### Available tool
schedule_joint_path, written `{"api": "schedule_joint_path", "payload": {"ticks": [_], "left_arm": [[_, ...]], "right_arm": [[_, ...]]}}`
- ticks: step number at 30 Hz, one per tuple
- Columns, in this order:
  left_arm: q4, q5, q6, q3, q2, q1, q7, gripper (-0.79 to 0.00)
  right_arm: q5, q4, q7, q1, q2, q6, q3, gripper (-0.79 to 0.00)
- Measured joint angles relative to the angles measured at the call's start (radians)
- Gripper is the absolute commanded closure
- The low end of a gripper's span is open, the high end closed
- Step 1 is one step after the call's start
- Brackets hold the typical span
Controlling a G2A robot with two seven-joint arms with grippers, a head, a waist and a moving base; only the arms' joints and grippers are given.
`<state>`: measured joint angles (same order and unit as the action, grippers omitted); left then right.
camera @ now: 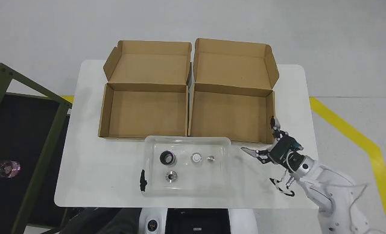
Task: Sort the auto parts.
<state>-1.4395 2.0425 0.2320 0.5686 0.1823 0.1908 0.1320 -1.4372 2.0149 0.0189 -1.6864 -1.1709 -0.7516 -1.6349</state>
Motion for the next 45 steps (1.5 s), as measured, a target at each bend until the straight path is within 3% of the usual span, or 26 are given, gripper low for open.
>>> {"api": "schedule_joint_path", "payload": {"ticks": [20, 45], "left_arm": [[0.0, 0.0, 0.0, 0.0, 0.0, 0.0, 0.0, -0.785], [0.0, 0.0, 0.0, 0.0, 0.0, 0.0, 0.0, -0.785]], "right_arm": [[0.052, 0.069, -0.3, 0.151, 0.013, -0.169, 0.256, -0.785], [0.076, -0.025, -0.47, 0.319, 0.005, -0.148, 0.553, -0.785]]}}
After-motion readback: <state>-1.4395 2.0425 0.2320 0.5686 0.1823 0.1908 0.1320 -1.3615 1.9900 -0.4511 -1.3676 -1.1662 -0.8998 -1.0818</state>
